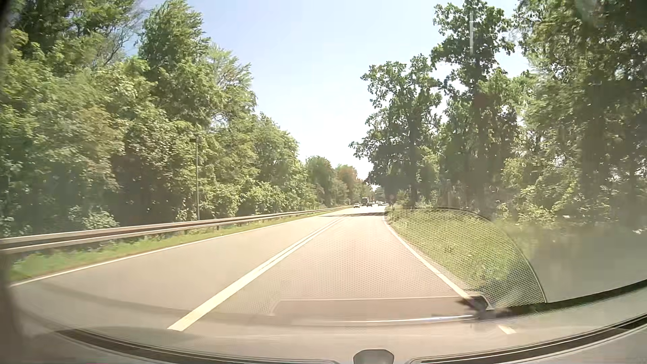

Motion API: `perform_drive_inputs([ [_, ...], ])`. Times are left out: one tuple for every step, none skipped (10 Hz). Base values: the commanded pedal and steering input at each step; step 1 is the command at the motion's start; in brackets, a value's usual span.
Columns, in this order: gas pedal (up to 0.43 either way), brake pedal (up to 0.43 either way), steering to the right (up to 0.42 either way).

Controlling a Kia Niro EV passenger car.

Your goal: Follow the waypoints while adhering to traffic rules and regulations

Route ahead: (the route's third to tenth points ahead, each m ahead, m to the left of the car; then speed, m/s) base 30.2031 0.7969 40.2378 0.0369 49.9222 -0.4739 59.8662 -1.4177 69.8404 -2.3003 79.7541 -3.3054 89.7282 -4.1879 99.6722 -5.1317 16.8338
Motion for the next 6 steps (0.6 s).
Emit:
perform_drive_inputs([
  [0.039,0.030,0.017],
  [0.039,0.030,0.017],
  [0.039,0.030,0.016],
  [0.039,0.030,0.015],
  [0.028,0.030,0.014],
  [0.020,0.030,0.013],
])
